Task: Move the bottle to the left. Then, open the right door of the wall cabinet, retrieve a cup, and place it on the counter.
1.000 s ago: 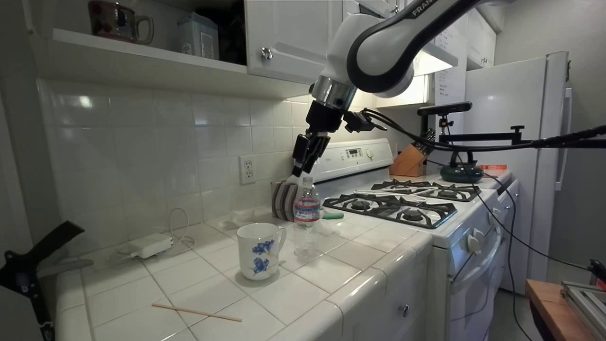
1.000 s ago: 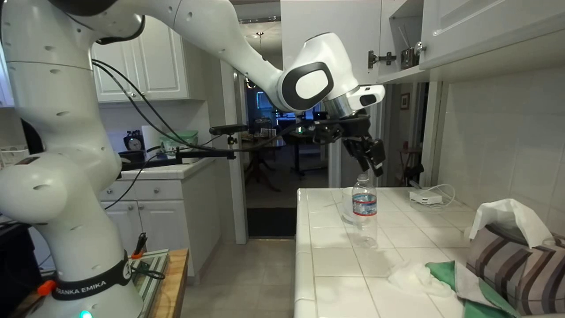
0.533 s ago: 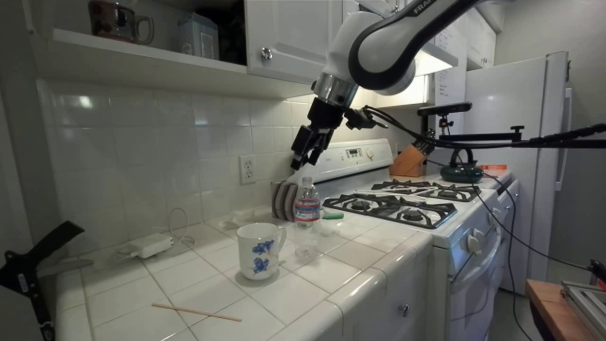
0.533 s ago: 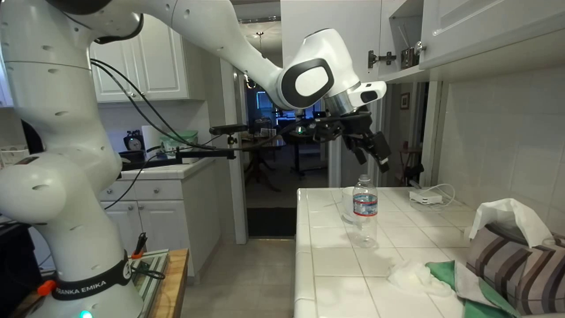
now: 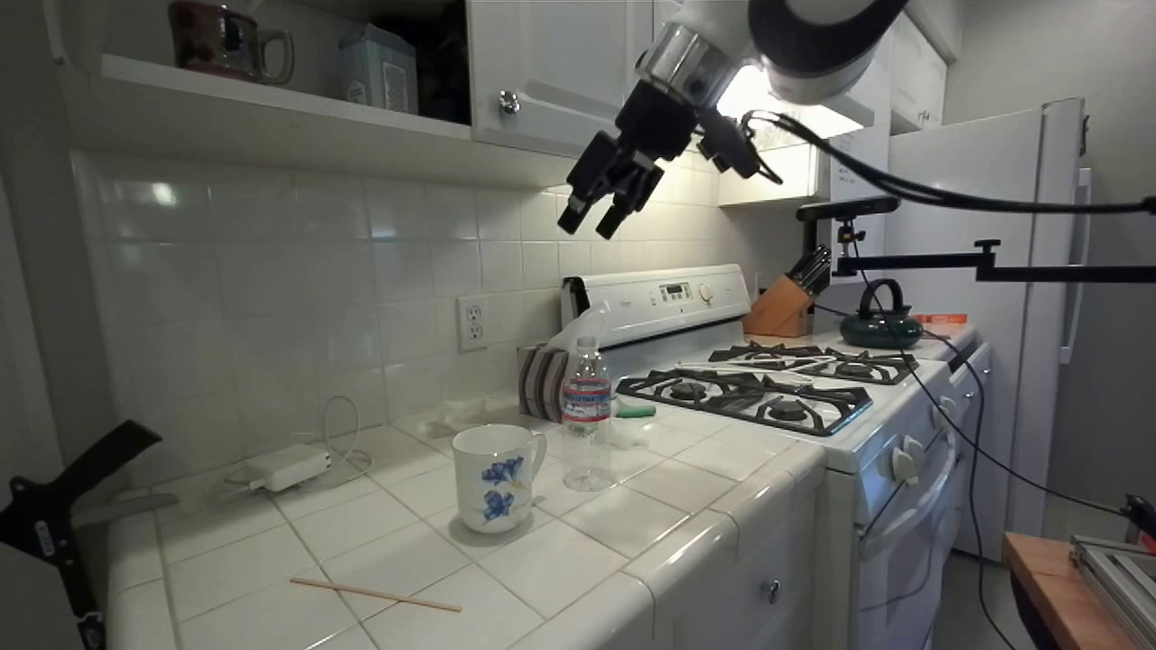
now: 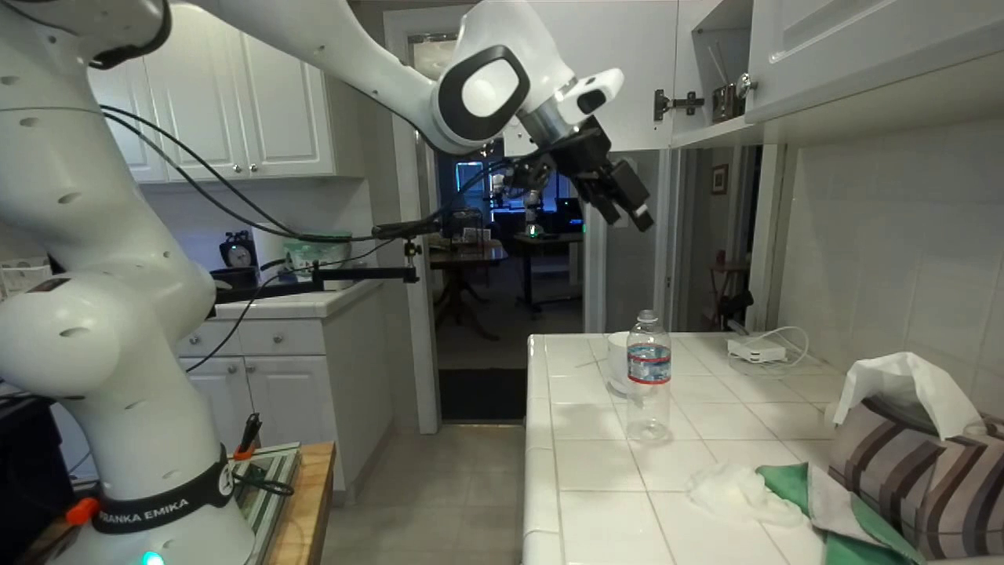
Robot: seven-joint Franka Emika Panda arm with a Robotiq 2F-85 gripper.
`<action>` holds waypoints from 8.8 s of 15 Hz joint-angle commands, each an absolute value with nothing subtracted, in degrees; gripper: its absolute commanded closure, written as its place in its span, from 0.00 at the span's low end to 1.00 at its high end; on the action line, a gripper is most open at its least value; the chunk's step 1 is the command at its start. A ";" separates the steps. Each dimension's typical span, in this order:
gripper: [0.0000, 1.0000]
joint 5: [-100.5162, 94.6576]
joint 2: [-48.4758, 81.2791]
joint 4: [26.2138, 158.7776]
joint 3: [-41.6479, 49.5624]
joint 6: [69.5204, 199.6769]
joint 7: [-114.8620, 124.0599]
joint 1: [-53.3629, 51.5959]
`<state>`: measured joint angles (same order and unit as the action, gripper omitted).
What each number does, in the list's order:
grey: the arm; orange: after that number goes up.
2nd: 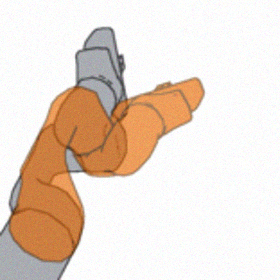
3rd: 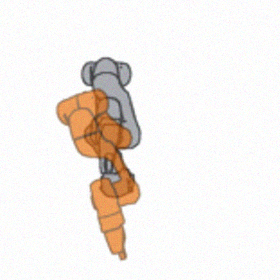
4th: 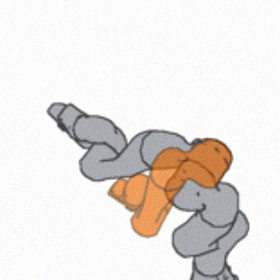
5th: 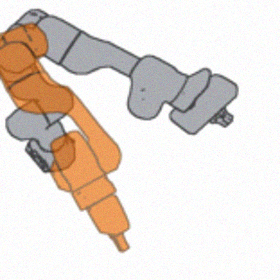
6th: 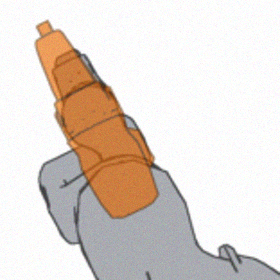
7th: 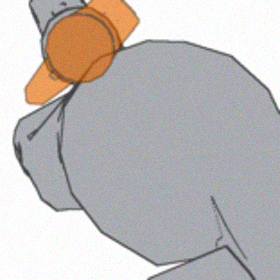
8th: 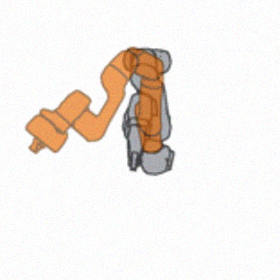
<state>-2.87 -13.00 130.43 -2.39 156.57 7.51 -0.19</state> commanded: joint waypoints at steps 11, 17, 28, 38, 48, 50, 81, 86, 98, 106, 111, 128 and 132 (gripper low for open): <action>0.00 -17.67 -27.48 126.56 -19.83 164.32 35.39 23.06; 0.00 -19.66 -26.24 123.84 -23.92 164.32 38.45 28.49; 0.00 -38.96 -30.88 102.87 -61.73 154.60 70.21 70.91; 0.00 -29.77 -41.31 82.54 -83.10 131.87 71.01 99.82; 0.00 -11.45 -52.33 63.30 -84.14 118.18 63.52 116.82; 0.00 -8.34 -53.18 60.30 -84.09 115.93 61.71 119.23; 0.00 9.12 -58.16 35.84 -83.89 105.86 54.11 138.36; 0.00 7.67 -57.26 35.46 -85.18 105.78 55.73 139.09; 0.00 2.14 -57.95 52.52 -70.87 90.20 60.54 114.20; 0.00 2.73 -57.72 70.15 -68.89 106.85 57.73 102.93; 0.00 4.06 -55.89 73.72 -70.98 118.78 55.19 108.09; 0.00 5.22 -58.24 60.69 -77.56 114.94 55.46 119.58; 0.00 6.38 -58.75 54.43 -79.40 110.70 55.29 124.61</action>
